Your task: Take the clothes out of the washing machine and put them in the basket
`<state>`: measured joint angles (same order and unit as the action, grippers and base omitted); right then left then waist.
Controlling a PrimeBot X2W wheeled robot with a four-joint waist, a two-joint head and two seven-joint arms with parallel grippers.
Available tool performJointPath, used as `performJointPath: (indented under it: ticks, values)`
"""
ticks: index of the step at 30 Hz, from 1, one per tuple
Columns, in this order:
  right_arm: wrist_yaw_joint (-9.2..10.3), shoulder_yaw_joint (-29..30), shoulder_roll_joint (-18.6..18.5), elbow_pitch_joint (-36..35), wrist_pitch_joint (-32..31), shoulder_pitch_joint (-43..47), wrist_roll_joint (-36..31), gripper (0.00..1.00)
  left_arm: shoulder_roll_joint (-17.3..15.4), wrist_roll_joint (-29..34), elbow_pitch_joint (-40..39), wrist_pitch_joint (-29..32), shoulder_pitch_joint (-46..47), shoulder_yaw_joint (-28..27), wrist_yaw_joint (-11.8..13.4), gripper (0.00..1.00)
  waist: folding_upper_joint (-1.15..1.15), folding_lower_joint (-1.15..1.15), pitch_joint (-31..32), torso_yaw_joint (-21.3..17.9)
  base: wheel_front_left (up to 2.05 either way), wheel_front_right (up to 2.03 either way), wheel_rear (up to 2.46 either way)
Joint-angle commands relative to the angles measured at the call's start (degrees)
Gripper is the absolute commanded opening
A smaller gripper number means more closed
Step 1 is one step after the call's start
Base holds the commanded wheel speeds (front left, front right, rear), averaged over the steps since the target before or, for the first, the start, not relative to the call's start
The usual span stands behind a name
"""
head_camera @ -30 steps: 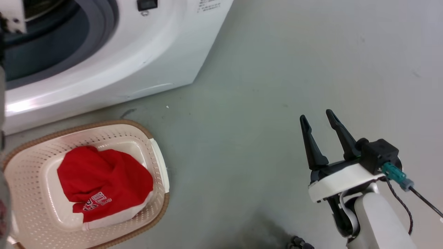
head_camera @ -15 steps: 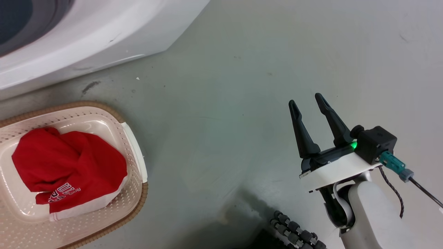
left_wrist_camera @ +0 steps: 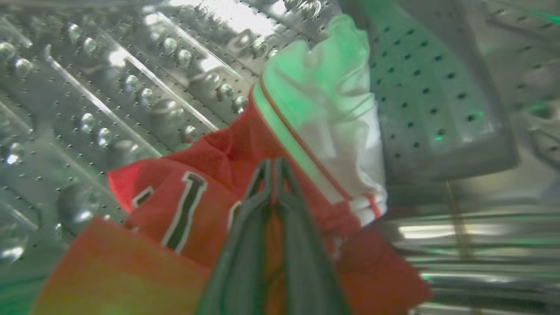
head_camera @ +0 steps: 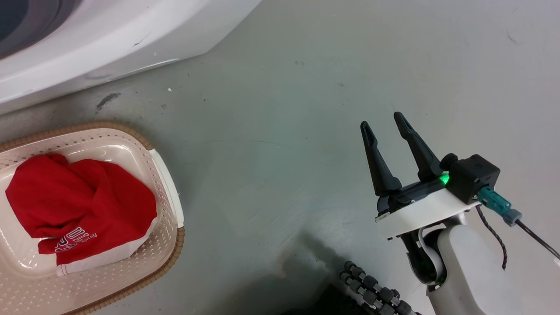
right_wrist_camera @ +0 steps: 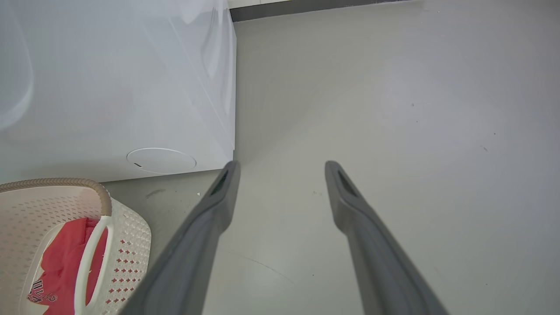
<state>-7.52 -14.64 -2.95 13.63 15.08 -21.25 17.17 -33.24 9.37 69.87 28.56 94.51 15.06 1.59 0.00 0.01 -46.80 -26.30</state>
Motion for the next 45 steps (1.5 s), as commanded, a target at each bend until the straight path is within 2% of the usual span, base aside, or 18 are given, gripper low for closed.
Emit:
performJointPath:
  ticks: [1,8,13,18,24,33,39,42,45]
  values:
    - [0.06,-0.04,0.14,0.05,0.11,-1.18,0.22,1.0,0.18,-0.28,-1.26,-1.03,-1.33,0.02,0.87,0.0,0.0,-0.01,0.05,0.0,0.0,0.0,0.0]
    - [0.05,0.6,0.12,0.63,0.11,-1.21,-0.69,1.0,0.04,-1.75,-7.61,-7.31,-5.49,-0.7,4.38,0.0,0.0,-0.01,1.24,0.37,0.0,0.0,0.0]
    - [0.06,1.44,0.13,0.7,0.11,-0.87,-1.64,1.0,0.89,-4.78,-12.7,-14.38,-11.46,-2.84,7.26,0.0,0.0,-0.01,3.9,0.96,0.0,0.0,0.0]
    - [0.06,2.89,0.12,1.11,0.11,0.45,-3.45,1.0,2.27,-8.23,-16.35,-20.97,-17.9,-5.05,8.83,0.0,0.0,-0.01,7.49,1.68,0.0,0.0,0.0]
    - [0.06,4.64,0.13,2.17,0.11,2.35,-5.1,1.0,3.72,-12.67,-18.6,-29.25,-24.66,-7.66,8.84,0.0,0.0,-0.01,12.58,2.6,0.0,0.0,0.0]
    - [0.06,6.12,0.1,3.26,0.11,5.38,-7.32,1.0,6.39,-19.01,-16.95,-41.18,-33.28,-11.48,7.07,0.0,0.0,-0.01,20.3,4.62,0.0,0.0,0.0]
    - [0.06,7.11,0.1,4.05,0.11,7.27,-8.73,1.0,8.63,-22.01,-18.69,-43.75,-39.69,-13.65,5.47,0.0,0.0,-0.01,25.01,6.35,0.0,0.0,0.0]
    - [0.05,7.54,0.12,4.31,-0.08,7.99,-9.51,1.0,9.38,-22.61,-23.71,-43.84,-43.45,-15.13,5.15,0.0,0.0,-0.01,26.93,7.31,0.0,0.0,0.0]
    - [0.06,8.01,0.1,4.23,-0.69,9.11,-10.2,1.0,11.45,-22.45,-28.47,-43.79,-48.04,-16.09,5.37,0.0,0.0,-0.01,28.8,8.2,0.0,0.0,0.0]
